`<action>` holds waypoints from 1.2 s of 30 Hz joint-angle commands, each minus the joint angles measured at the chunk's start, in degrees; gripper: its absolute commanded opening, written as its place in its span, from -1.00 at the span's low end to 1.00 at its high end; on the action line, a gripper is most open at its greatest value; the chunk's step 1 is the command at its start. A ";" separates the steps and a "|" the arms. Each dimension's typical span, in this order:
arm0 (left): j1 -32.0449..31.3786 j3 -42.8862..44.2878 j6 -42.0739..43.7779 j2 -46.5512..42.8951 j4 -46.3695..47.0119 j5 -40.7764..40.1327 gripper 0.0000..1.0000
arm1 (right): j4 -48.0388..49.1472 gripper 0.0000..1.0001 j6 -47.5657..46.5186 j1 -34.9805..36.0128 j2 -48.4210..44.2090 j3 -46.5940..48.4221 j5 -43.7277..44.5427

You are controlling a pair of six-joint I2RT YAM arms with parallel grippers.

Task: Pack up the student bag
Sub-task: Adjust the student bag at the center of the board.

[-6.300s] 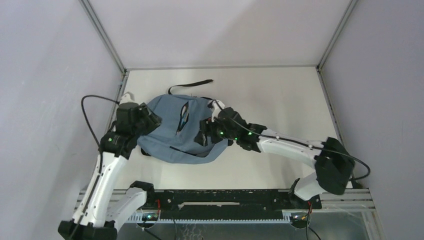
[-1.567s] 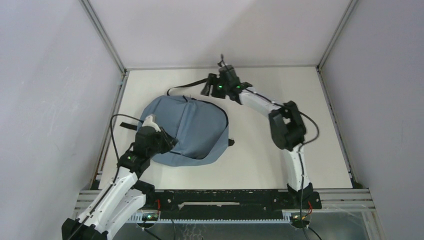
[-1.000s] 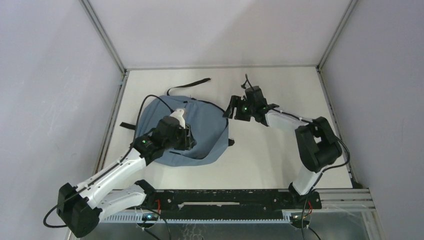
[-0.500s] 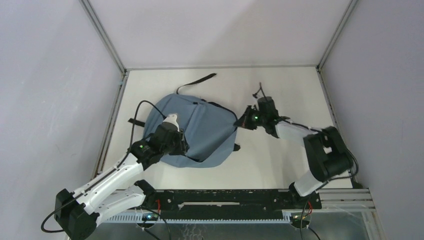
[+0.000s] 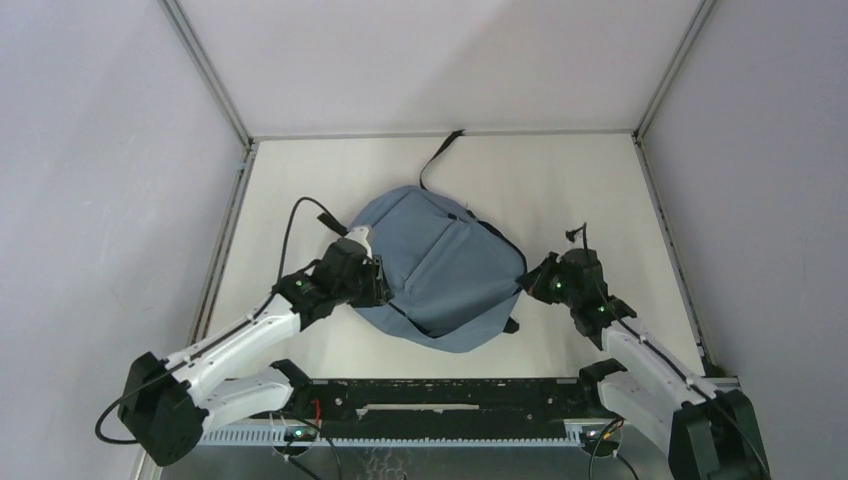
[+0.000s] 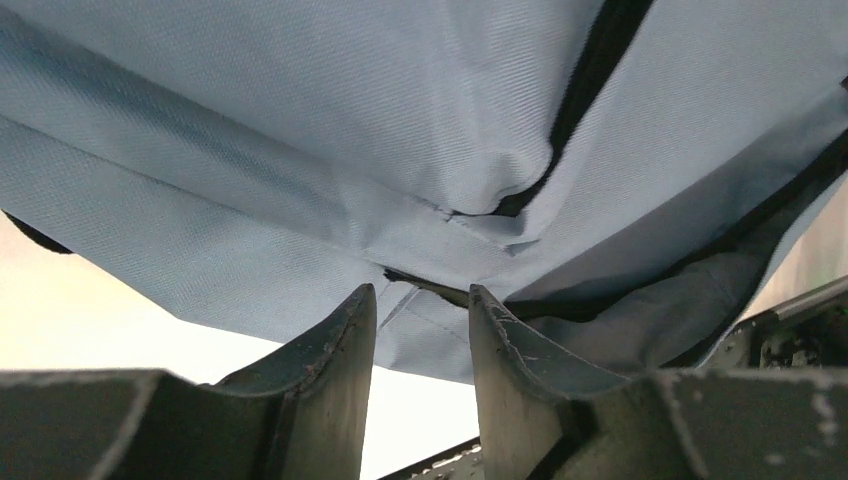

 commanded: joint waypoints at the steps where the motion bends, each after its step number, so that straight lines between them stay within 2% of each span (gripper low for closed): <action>1: -0.19 0.54 -0.26 3.34 3.05 5.46 -0.12 | -2.83 -0.82 0.97 -0.53 -5.67 -1.73 6.32; 4: -0.19 0.48 -2.33 4.94 1.86 4.53 -0.10 | -3.85 -0.11 0.01 -0.55 -4.50 0.30 5.75; 6: -0.24 -0.16 -3.97 5.22 0.93 3.18 -0.10 | -3.92 0.02 -0.77 -0.50 -3.66 1.29 5.50; 14: -0.21 -5.67 -14.04 5.14 9.83 5.95 -0.14 | -2.92 0.09 -0.82 -0.49 -3.56 2.63 3.71; 17: -0.20 -5.68 -14.46 7.53 11.06 5.87 -0.21 | -3.55 0.10 -0.91 -0.49 -4.38 3.42 3.23; 21: -0.20 -4.81 -14.89 10.55 11.29 5.68 -0.47 | -5.08 0.12 -1.49 -0.32 -6.34 4.73 2.74; 25: -0.26 -4.67 -15.73 8.79 11.49 5.07 -0.97 | -6.83 0.11 -1.99 -0.06 -7.73 6.01 2.25; 29: -0.25 -4.58 -15.01 5.39 9.40 5.51 -1.00 | -7.06 0.11 -2.23 1.19 -8.37 7.16 0.16; 31: -0.30 -4.50 -14.21 3.72 7.35 6.35 -1.00 | -7.93 0.11 -4.36 5.03 -7.98 9.47 1.56; 35: -0.53 -5.17 -12.89 0.49 3.99 7.38 -1.00 | -11.95 0.22 -11.05 20.22 -4.42 16.75 13.91; 36: -0.70 -5.48 -12.78 -0.21 3.58 7.54 -1.00 | -12.01 0.22 -12.51 23.08 -3.10 18.05 14.42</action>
